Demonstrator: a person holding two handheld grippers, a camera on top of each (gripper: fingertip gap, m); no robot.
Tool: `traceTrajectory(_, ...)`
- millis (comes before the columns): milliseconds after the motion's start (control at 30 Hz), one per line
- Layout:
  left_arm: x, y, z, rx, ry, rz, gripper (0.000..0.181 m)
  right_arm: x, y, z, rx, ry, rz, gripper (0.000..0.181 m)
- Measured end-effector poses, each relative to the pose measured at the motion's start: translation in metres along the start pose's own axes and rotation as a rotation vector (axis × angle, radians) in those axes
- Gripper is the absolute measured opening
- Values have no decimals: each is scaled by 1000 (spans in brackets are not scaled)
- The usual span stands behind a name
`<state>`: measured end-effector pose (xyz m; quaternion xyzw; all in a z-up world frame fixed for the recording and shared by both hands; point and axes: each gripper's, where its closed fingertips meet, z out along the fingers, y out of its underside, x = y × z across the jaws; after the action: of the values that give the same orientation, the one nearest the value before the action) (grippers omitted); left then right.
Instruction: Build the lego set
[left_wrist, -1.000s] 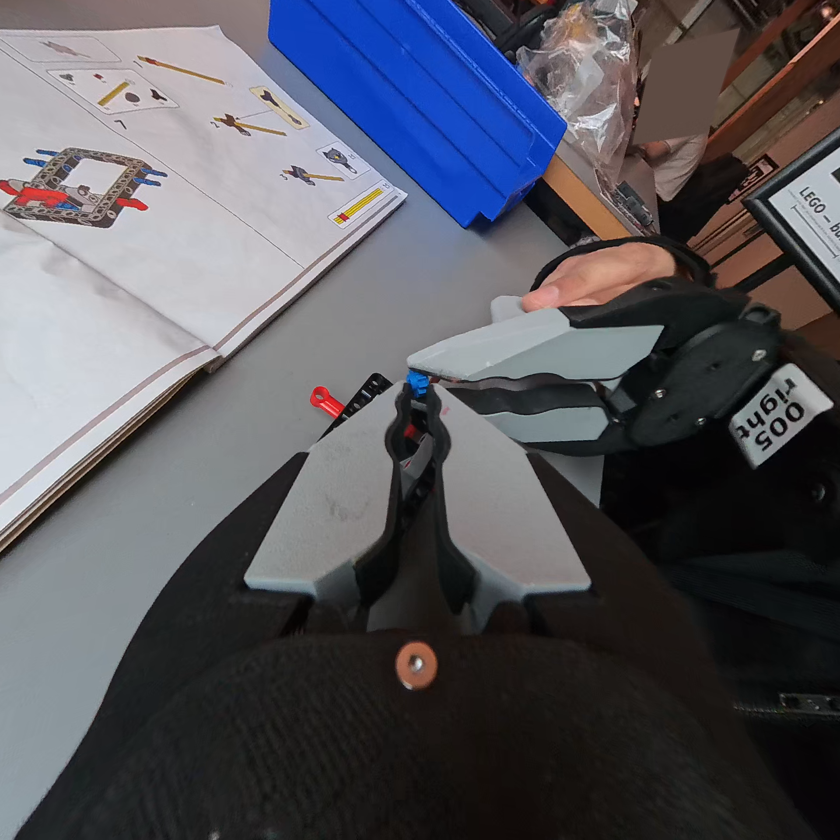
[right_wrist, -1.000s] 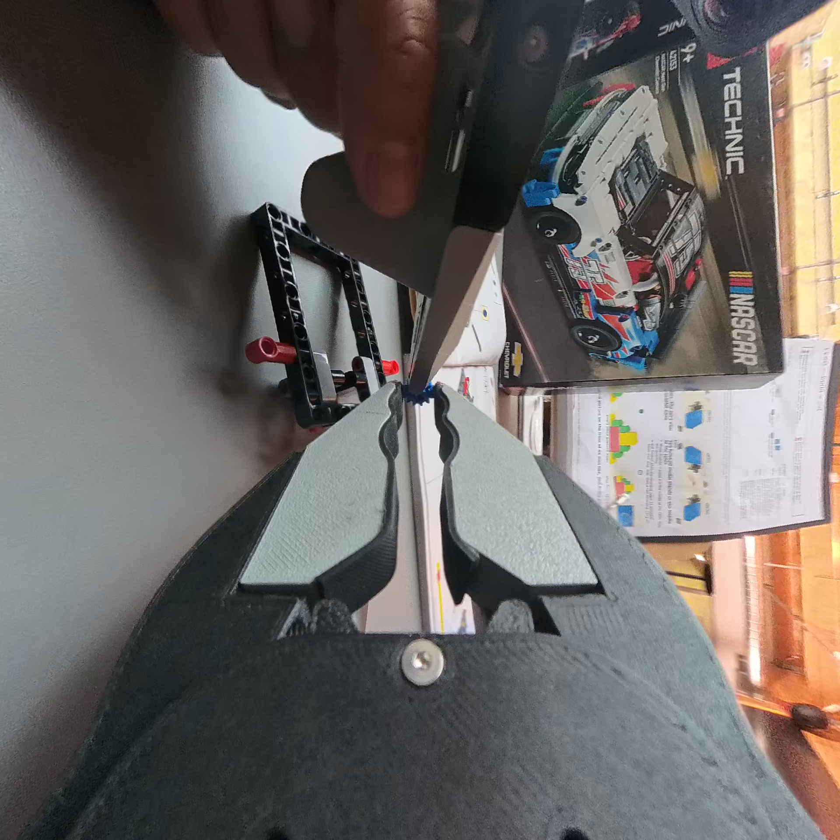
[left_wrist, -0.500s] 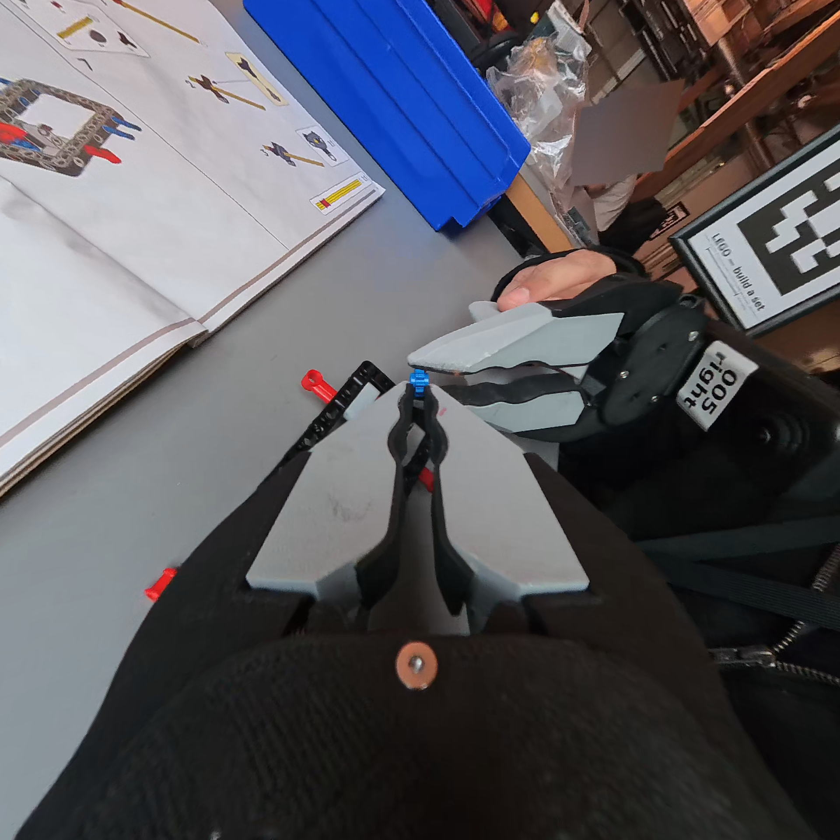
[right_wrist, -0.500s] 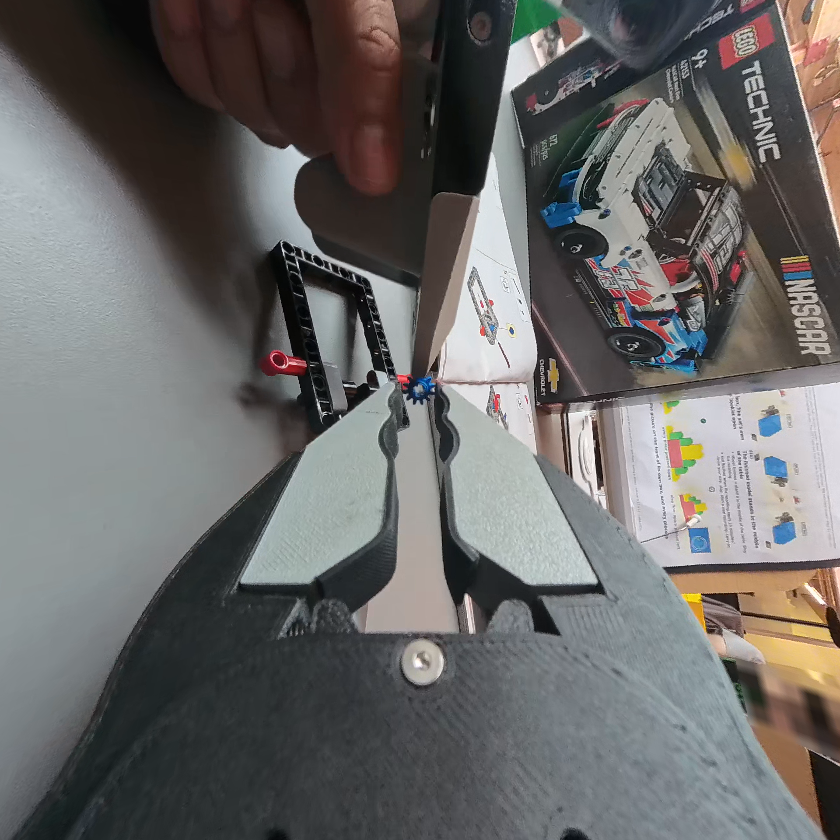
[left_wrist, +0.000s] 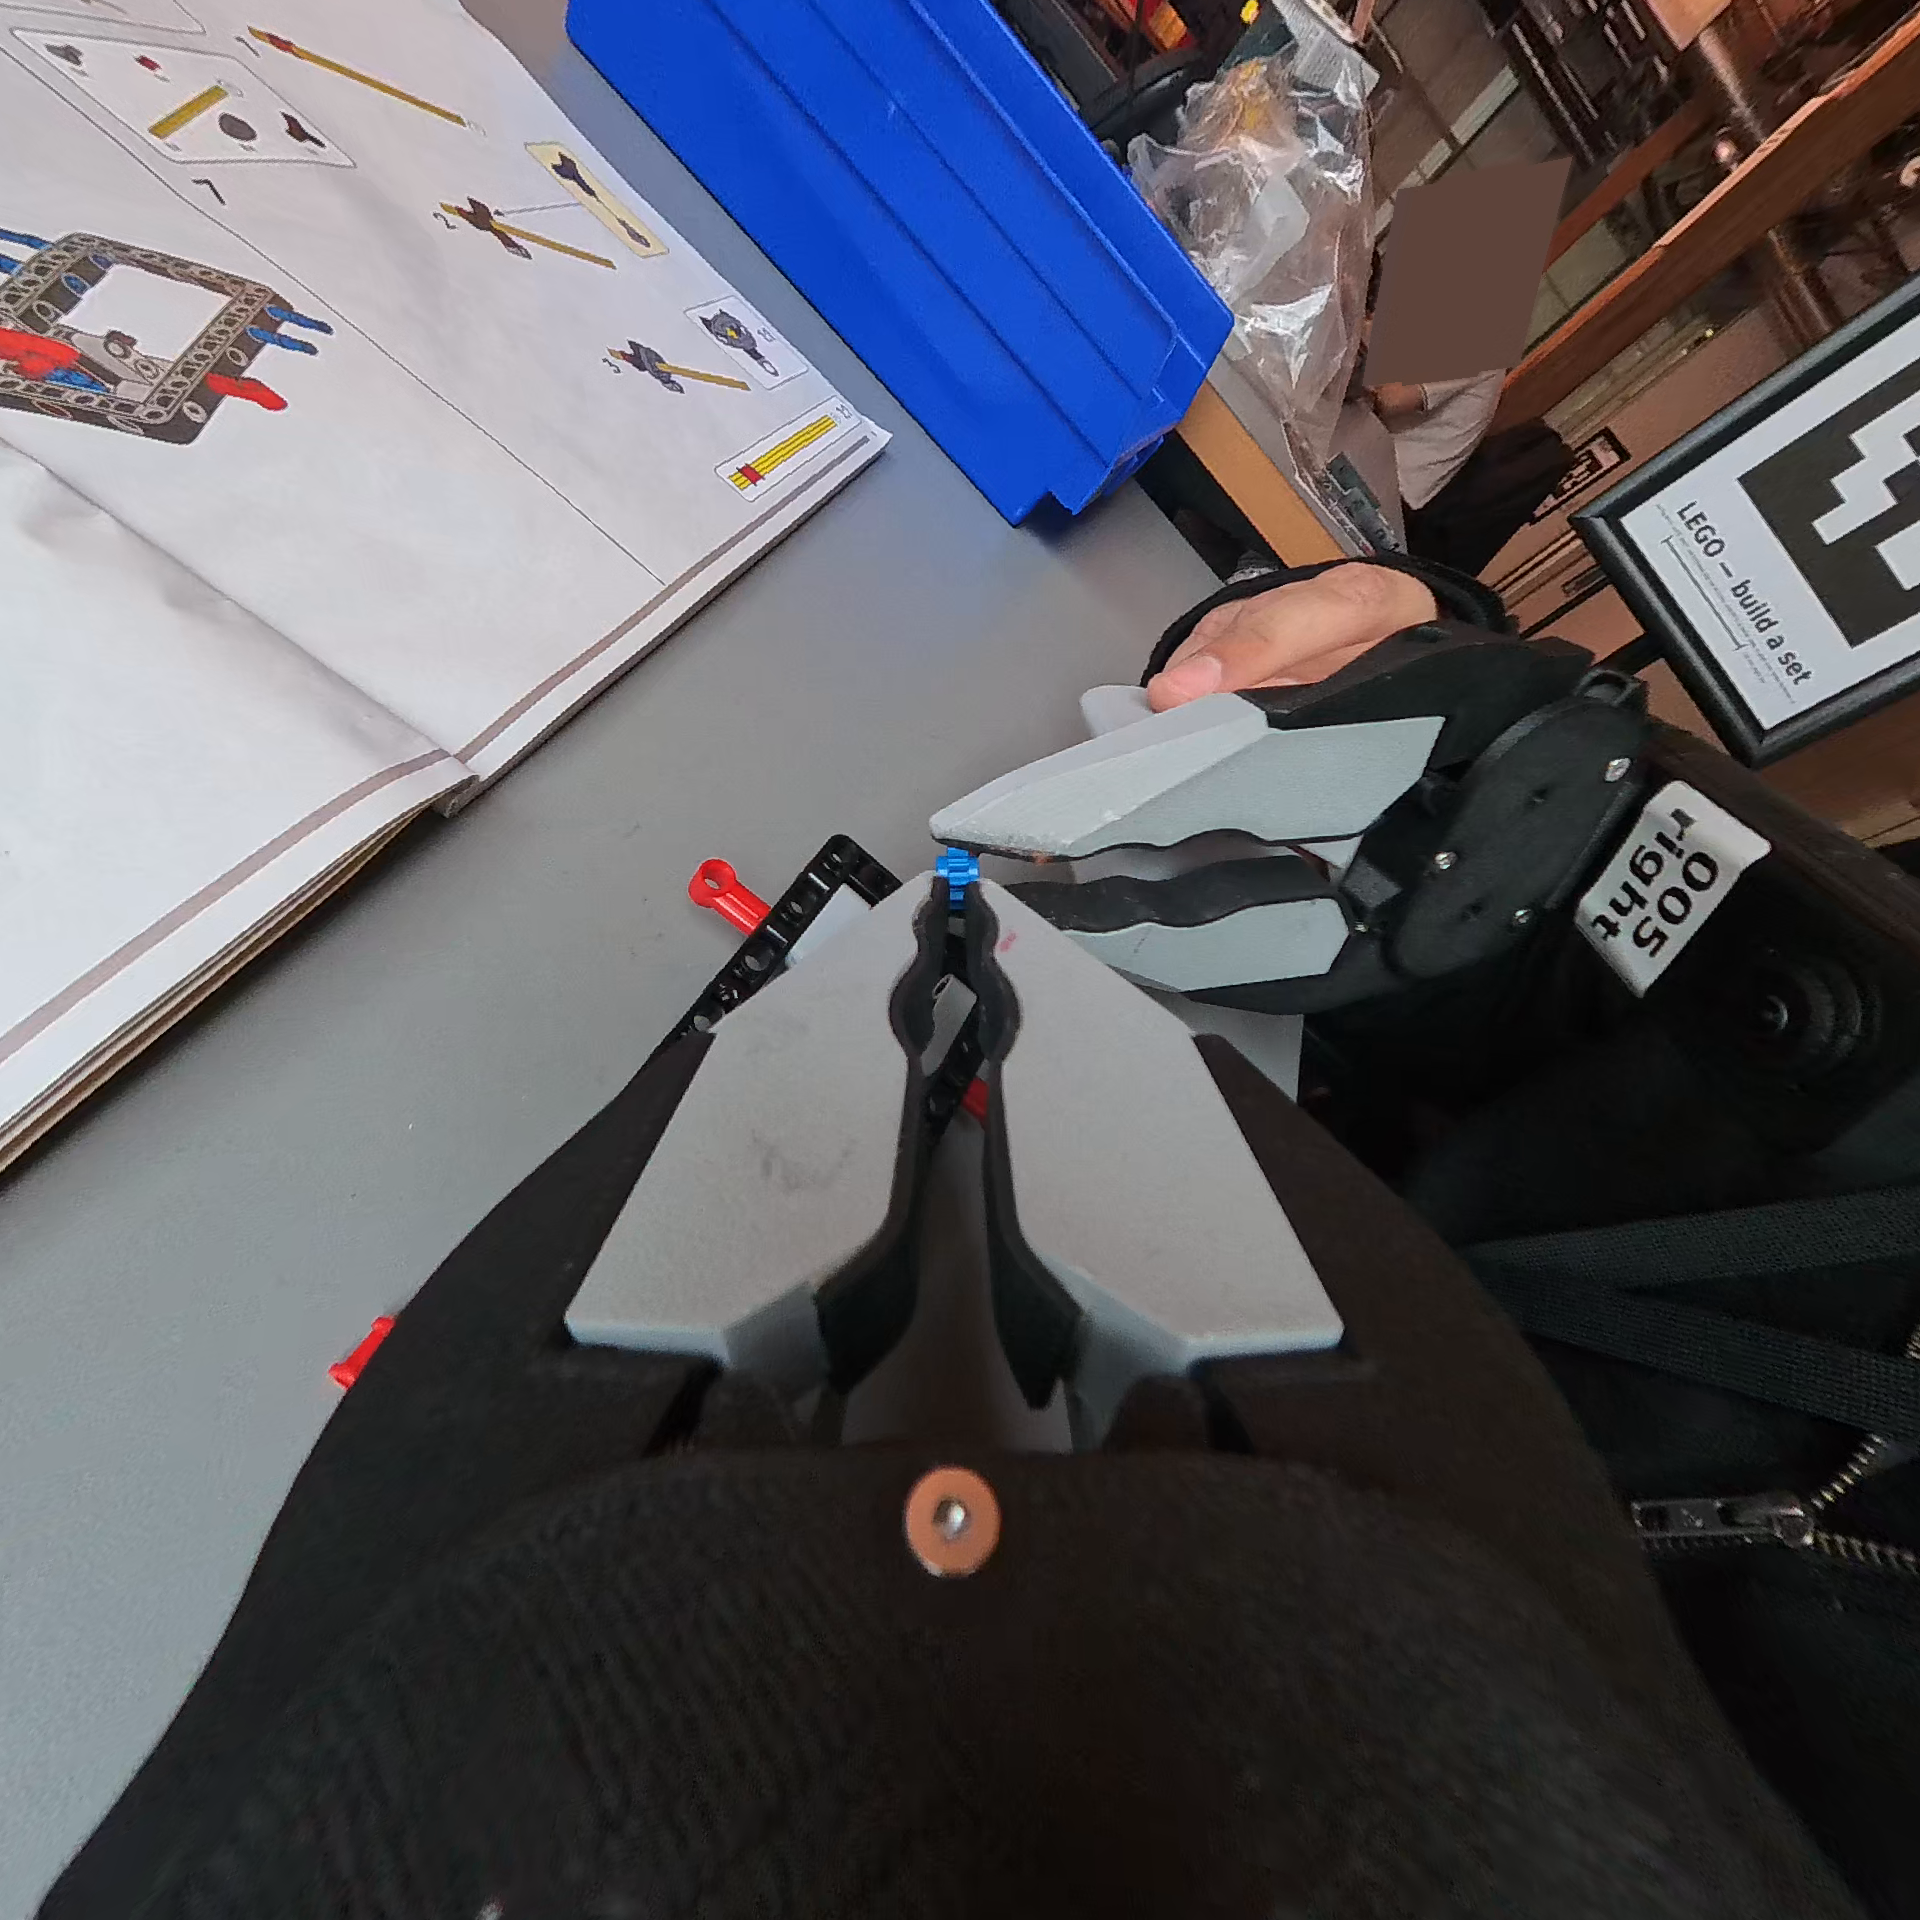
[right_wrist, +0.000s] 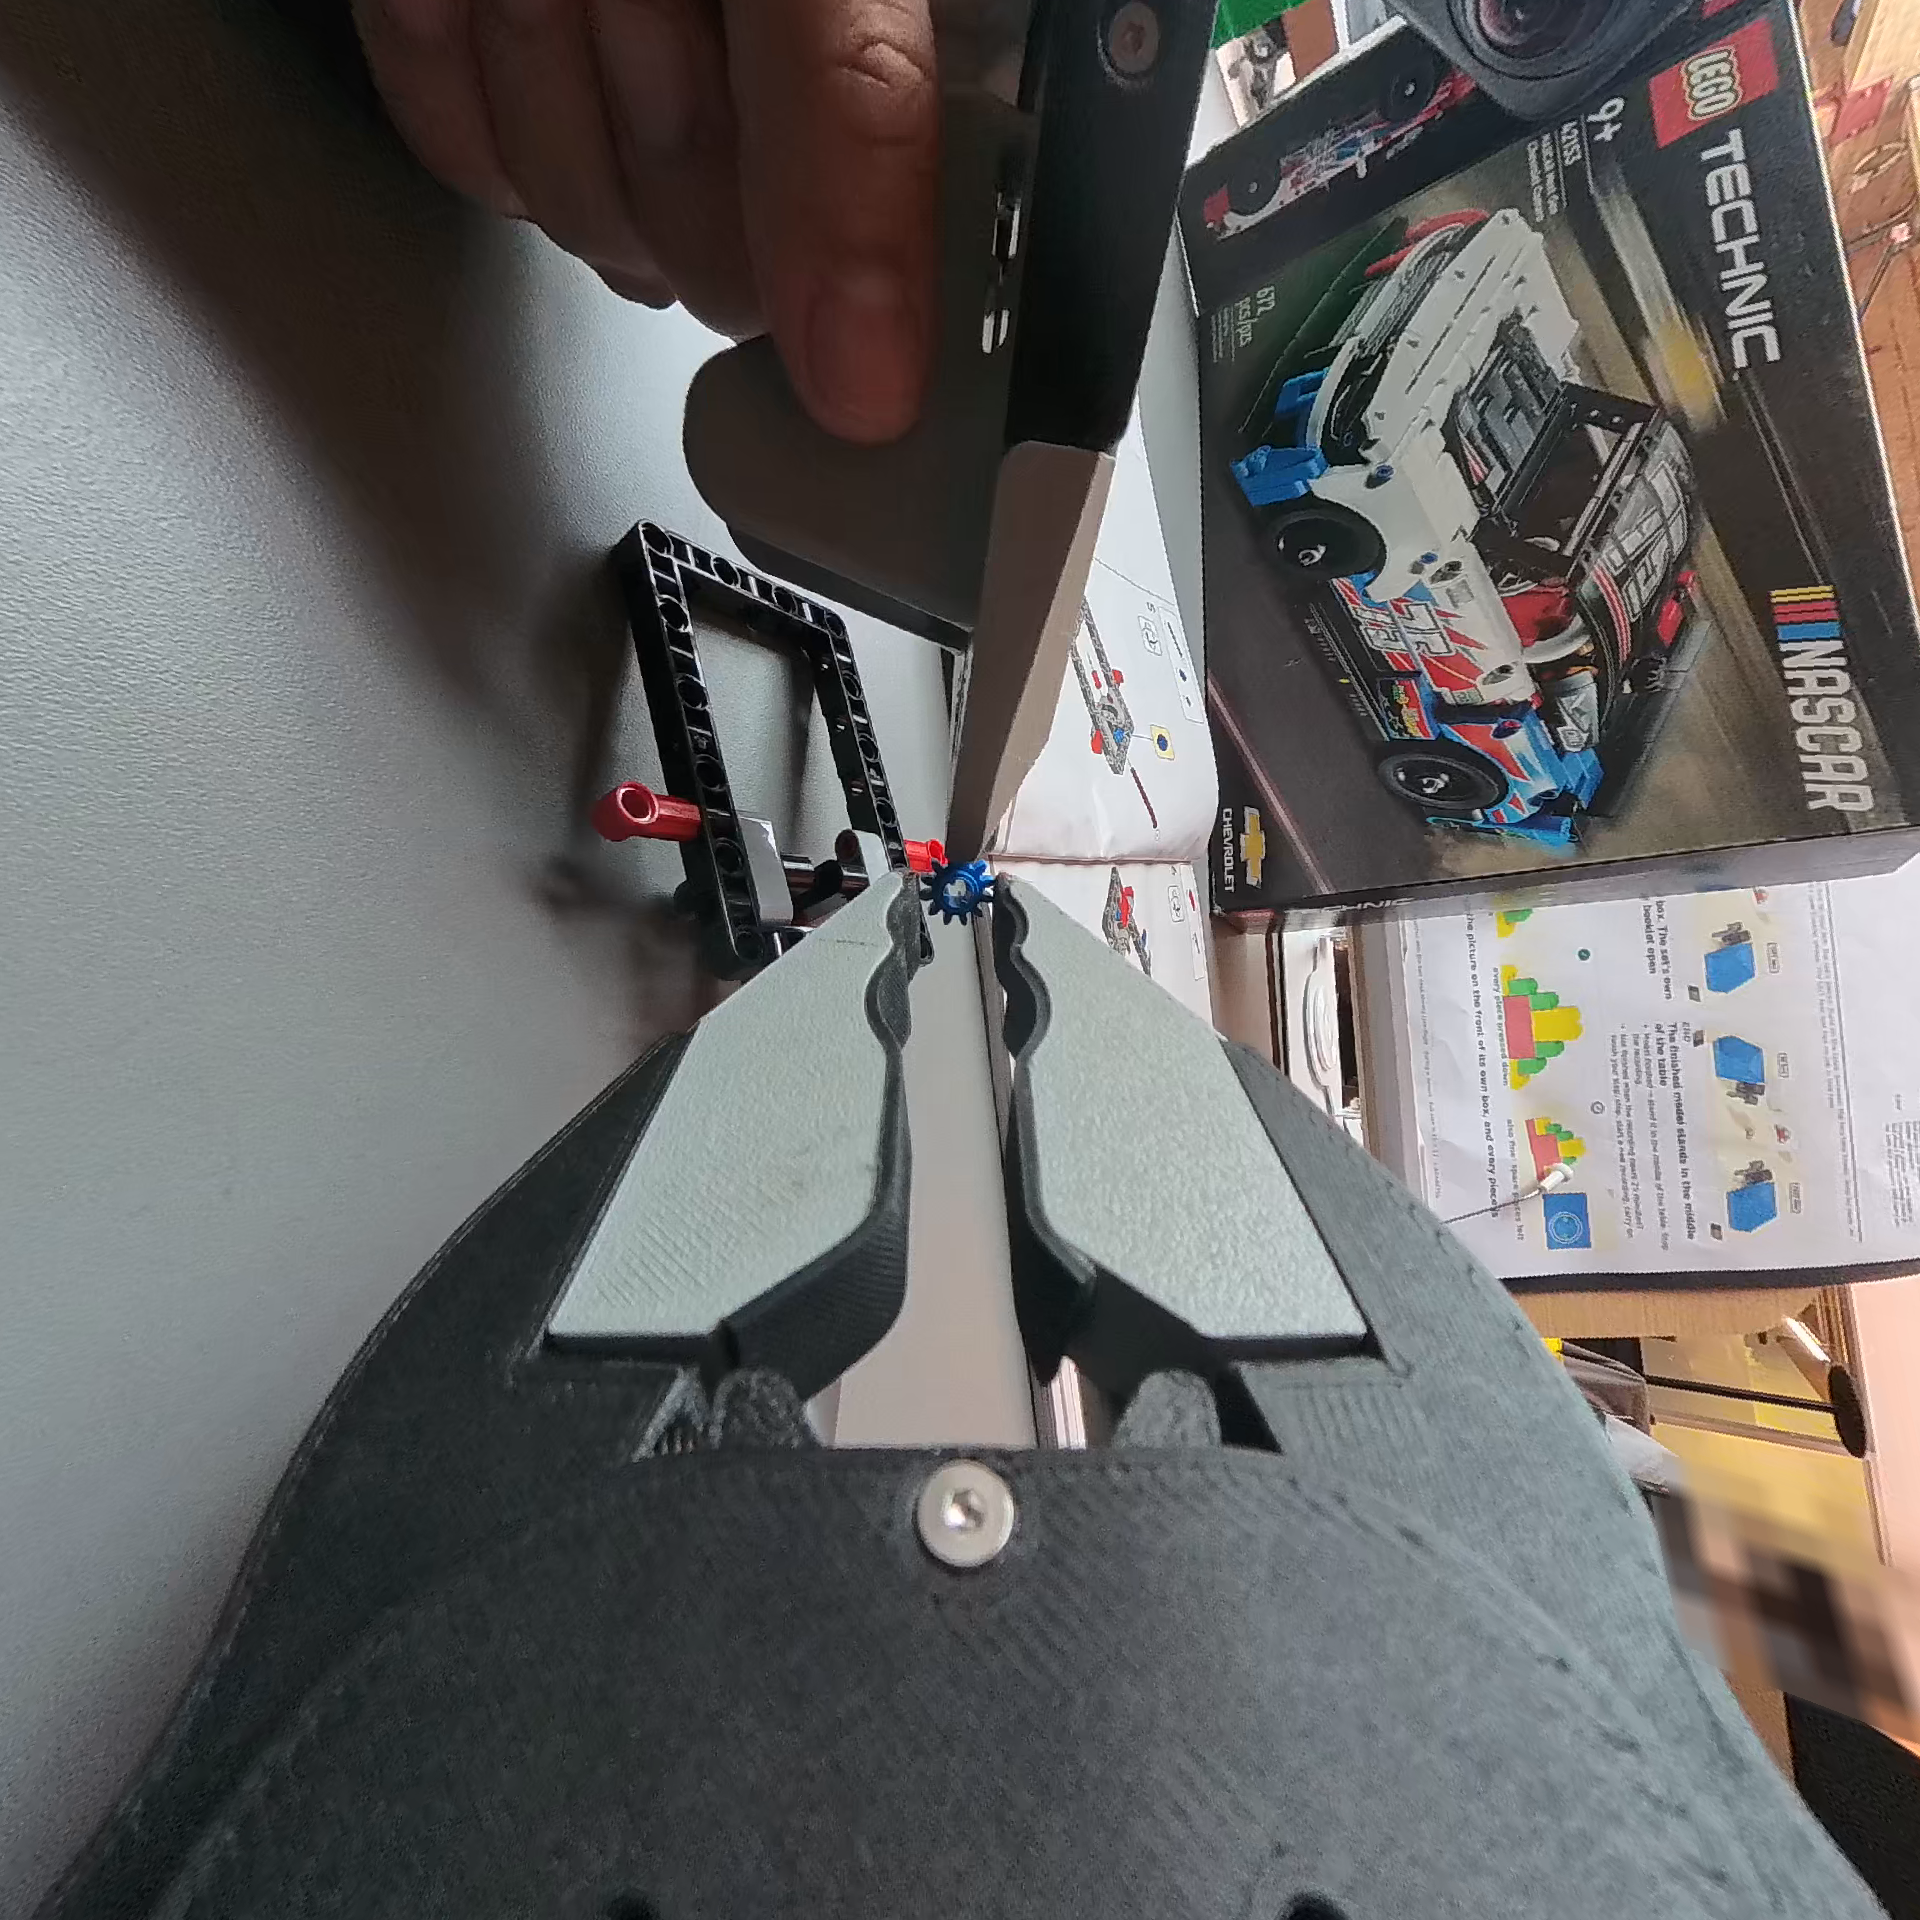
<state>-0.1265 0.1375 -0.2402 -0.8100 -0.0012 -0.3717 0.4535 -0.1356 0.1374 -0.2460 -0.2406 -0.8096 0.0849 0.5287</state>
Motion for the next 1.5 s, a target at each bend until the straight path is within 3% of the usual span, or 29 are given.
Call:
traceTrajectory(967, -4, 0, -1, 7, -26, 12, 0, 1, 0, 0, 11, 15, -23, 11)
traceTrajectory(1167, -8, 7, -5, -30, -37, -20, 0, 9, 0, -15, 82, -16, 81, 14)
traceTrajectory(1367, -8, 10, -9, -73, -48, -34, 0, 18, 11, -39, 236, -149, 350, 20)
traceTrajectory(1500, -3, 8, -7, -50, -11, -83, 0, 19, -1, -46, 343, -256, 496, 19)
